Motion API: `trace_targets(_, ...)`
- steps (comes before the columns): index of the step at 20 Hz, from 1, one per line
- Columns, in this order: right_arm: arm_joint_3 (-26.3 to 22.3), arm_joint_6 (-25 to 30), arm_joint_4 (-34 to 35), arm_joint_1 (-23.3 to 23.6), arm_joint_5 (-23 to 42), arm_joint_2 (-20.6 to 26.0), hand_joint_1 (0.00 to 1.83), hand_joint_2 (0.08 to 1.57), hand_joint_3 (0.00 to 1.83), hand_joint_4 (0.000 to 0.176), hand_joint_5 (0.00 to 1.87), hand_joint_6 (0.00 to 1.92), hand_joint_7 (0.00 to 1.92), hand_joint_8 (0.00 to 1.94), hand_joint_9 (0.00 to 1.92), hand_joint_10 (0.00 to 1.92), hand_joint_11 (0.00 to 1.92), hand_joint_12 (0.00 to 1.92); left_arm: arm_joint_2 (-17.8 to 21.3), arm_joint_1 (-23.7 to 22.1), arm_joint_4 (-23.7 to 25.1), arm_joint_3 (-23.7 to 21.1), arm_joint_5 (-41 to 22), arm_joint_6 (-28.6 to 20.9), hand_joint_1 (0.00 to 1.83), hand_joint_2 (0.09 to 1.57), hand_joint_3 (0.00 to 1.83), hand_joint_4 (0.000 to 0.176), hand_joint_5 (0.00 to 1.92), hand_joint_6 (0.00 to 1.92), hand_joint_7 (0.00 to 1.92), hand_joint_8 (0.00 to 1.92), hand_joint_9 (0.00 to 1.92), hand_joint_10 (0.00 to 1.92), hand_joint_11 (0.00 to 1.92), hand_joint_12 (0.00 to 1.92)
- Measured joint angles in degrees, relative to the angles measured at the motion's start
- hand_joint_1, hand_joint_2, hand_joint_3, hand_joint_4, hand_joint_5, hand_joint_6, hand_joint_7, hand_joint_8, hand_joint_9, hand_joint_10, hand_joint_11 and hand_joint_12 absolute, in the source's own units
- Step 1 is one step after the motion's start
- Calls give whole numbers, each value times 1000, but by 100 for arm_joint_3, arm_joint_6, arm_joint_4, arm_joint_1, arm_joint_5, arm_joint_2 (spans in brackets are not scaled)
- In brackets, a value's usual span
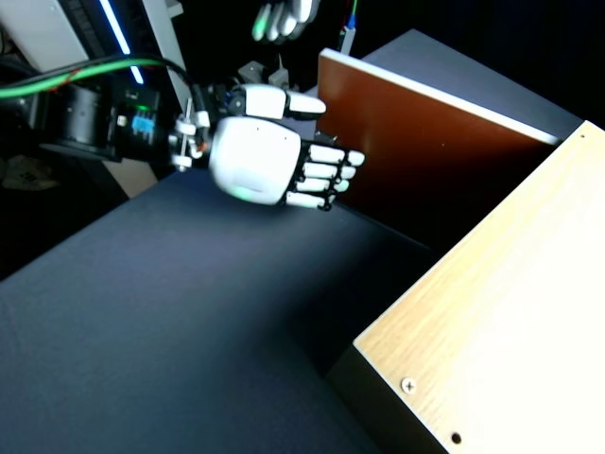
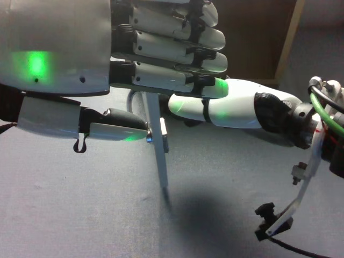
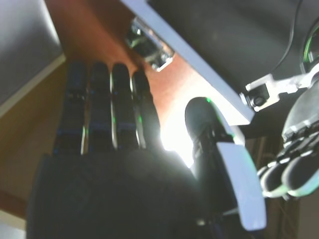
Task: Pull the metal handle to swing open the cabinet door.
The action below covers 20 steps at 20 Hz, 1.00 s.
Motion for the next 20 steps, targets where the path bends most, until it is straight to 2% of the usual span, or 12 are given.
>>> trace_targets(13, -219, 9, -31, -503, 841, -319, 0, 1564, 0, 0, 307, 7, 339, 5, 310, 6, 0, 871, 0, 0, 0, 0, -7, -2, 0, 1571, 49, 0, 340, 1, 373, 0, 349, 0, 0, 826)
trace_targets(20, -282, 9, 2, -560, 1147, -562, 0, 1567, 0, 0, 305, 2, 337, 0, 310, 1, 0, 879, 0, 0, 0, 0, -4, -2, 0, 1571, 51, 0, 340, 0, 376, 1, 353, 1, 5, 831)
